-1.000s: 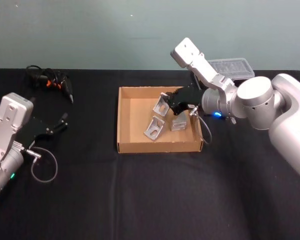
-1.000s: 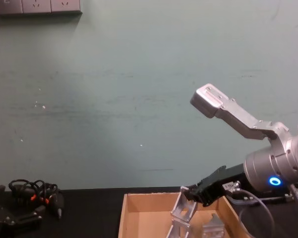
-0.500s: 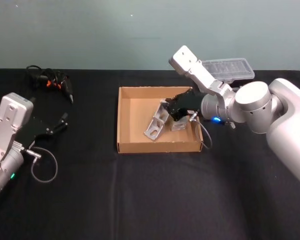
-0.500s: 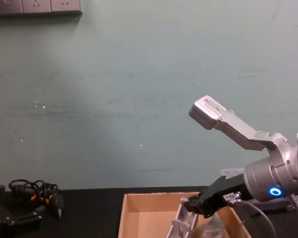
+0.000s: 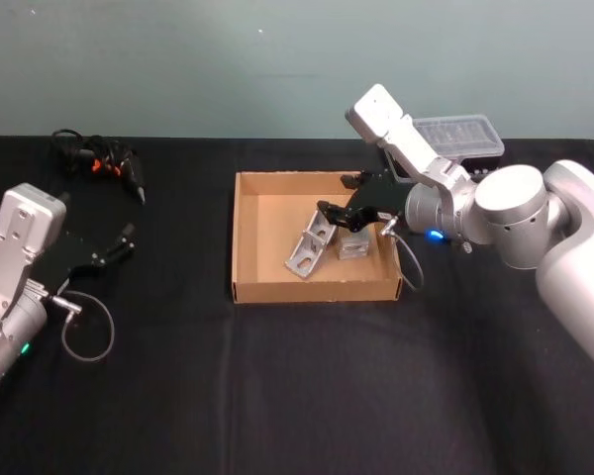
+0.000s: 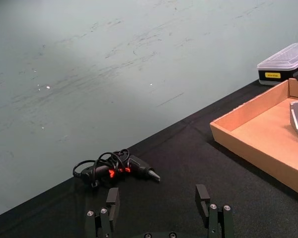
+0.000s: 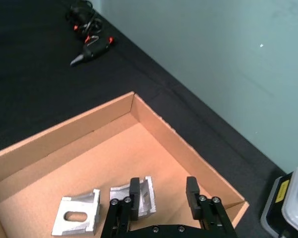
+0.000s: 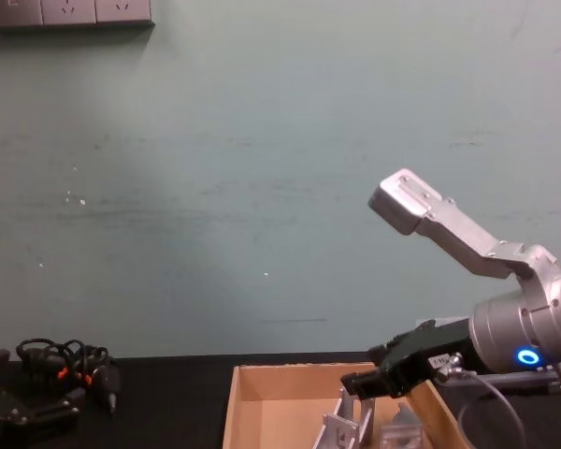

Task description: Use one hand to pick up the angle iron from the table and place it into the box.

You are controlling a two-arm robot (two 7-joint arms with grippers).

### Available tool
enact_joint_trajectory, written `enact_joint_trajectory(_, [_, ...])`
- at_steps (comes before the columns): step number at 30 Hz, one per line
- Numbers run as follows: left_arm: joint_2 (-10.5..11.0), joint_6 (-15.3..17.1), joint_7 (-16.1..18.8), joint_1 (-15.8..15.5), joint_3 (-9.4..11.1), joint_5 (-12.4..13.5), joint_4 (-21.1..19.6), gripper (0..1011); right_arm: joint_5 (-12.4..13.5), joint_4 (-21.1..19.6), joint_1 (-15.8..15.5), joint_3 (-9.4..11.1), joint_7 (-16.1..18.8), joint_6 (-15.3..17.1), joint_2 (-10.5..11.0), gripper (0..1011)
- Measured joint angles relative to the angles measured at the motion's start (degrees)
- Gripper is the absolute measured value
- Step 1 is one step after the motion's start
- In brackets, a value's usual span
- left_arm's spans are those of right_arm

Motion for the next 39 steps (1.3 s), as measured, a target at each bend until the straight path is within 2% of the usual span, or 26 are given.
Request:
enact_joint_trajectory(1, [0.0,0.0,0.0,0.0,0.0,0.0,0.0,1000,-0.03,-0.45,-0.23,0.23,-0.23,-0.06,0.08,593])
enact_joint_trajectory(3, [0.0,0.0,0.0,0.0,0.0,0.0,0.0,1000,-0.06,-1.35,-0.78,0.7,-0.66,-0.21,0.28,654])
enact_joint_trajectory(4, [0.0,0.0,0.0,0.0,0.0,0.0,0.0,1000,-0.08,-2.55,-1.47,1.27,-1.14,-0.41,0.51,654])
enact_joint_trajectory(5, [0.0,0.0,0.0,0.0,0.0,0.0,0.0,1000,-0.09,-3.06,-1.74,1.52,-1.33,-0.48,0.61,715])
enact_joint_trajectory(6, [0.0,0.0,0.0,0.0,0.0,0.0,0.0,1000,-0.12,-3.73,-2.11,1.78,-1.64,-0.55,0.75,734])
enact_joint_trajectory(15, [0.0,0.0,0.0,0.0,0.0,0.0,0.0,1000,-0.94,-14.04,-8.62,5.19,-5.75,-1.96,3.21,1002])
enact_joint_trajectory(23, [0.0,0.0,0.0,0.0,0.0,0.0,0.0,1000,-1.59,-20.52,-13.66,7.82,-8.65,-3.0,4.99,1000])
enact_joint_trajectory(28, [0.0,0.0,0.0,0.01,0.0,0.0,0.0,1000,-4.16,-24.64,-17.52,9.06,-11.47,-5.24,6.89,1002])
enact_joint_trajectory(39, [0.0,0.0,0.0,0.0,0.0,0.0,0.0,1000,-7.85,-27.59,-23.02,11.4,-15.7,-9.29,8.67,1002])
